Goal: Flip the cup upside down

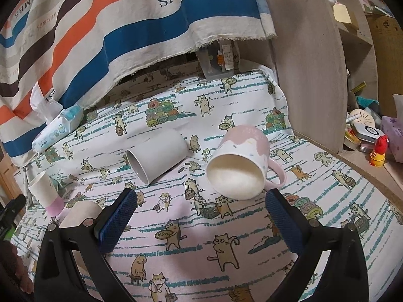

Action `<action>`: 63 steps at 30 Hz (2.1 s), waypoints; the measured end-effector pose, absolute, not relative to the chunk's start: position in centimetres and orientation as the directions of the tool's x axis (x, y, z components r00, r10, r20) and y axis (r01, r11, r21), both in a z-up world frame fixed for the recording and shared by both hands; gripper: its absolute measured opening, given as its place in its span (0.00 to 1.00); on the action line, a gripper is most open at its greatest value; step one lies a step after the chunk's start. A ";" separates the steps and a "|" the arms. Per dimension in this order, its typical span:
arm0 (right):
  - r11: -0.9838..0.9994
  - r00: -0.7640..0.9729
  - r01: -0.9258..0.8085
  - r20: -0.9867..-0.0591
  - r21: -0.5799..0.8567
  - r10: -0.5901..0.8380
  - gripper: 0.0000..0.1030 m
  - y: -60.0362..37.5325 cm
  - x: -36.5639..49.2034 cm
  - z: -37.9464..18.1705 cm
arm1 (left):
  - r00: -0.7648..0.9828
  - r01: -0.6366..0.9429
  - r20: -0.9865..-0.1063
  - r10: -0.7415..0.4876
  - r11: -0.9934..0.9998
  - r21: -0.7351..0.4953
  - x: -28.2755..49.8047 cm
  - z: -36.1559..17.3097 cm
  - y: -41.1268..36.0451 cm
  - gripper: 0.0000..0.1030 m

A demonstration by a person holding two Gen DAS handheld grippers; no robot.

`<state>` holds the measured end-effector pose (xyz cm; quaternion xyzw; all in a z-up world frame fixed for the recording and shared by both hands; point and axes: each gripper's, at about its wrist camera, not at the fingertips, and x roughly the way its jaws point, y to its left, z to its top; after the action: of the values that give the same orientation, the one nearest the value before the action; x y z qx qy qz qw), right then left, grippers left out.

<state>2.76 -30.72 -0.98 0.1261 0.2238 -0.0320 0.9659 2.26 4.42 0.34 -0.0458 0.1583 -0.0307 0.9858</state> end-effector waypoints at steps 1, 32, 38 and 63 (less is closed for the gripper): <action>0.967 0.896 0.121 -0.444 0.222 -0.010 1.00 -30.6 2.8 -1.0 | 0.949 0.044 -0.305 -0.074 0.994 -0.103 2.1 0.4 4.5 0.99; 0.993 0.768 -0.059 -0.631 0.103 0.112 1.00 -17.3 5.7 7.8 | 0.936 -0.040 -0.350 -0.019 0.987 -0.159 2.7 -1.1 6.2 0.99; 0.988 0.641 -0.082 -0.752 0.131 0.153 0.99 -15.3 9.9 6.6 | 0.940 -0.078 -0.342 0.021 0.985 -0.153 2.5 -1.1 6.5 0.99; 0.987 0.288 -0.025 -0.945 0.158 0.158 0.77 -12.1 18.2 -3.9 | 0.937 -0.101 -0.348 0.040 0.982 -0.159 2.5 -1.2 6.9 0.99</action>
<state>18.22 -12.10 -3.90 0.0560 0.5940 0.0574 0.8005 2.47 6.87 -1.15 -0.0875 0.1745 0.0358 0.9801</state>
